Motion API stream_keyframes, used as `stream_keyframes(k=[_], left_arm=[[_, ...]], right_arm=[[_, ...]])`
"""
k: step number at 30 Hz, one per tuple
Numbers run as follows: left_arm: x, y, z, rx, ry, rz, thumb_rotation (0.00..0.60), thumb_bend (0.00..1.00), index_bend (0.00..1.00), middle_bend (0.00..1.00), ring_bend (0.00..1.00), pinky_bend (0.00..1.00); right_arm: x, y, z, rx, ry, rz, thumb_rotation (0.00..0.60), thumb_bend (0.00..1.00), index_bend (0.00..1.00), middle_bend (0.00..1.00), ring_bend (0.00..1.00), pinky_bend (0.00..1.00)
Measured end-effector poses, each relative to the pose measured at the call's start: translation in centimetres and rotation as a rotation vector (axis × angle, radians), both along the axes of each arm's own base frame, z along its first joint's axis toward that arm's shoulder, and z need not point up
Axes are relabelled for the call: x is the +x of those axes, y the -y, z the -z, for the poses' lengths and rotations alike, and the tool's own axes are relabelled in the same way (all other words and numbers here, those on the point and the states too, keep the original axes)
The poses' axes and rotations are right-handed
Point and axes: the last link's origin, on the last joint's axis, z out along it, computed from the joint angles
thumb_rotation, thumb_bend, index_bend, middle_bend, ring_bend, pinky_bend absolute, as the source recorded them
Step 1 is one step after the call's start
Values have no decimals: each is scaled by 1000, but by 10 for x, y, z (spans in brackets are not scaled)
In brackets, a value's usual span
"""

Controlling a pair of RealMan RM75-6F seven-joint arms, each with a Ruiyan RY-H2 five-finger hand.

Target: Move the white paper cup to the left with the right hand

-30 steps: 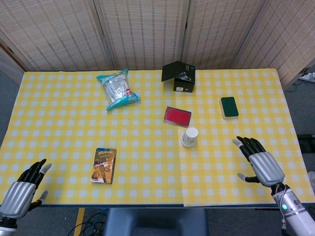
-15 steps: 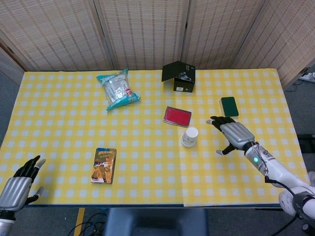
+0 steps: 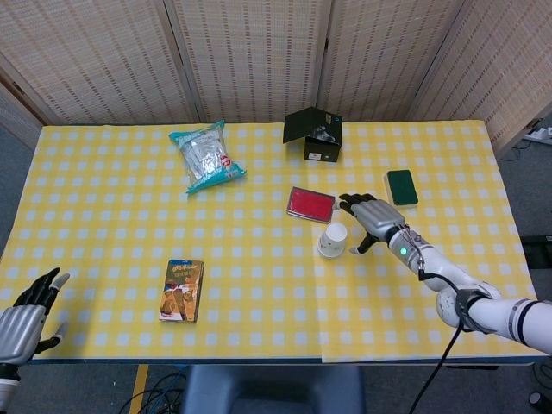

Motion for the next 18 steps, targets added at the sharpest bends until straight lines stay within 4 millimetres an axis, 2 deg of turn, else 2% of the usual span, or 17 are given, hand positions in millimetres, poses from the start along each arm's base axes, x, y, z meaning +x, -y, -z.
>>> stream_keyframes(k=[18], left_arm=[[-1, 1, -5, 17, 3, -1, 600, 382, 0, 0, 64, 204]], right_arm=[[2, 11, 22, -5, -28, -1, 600, 220, 218, 0, 0, 0]])
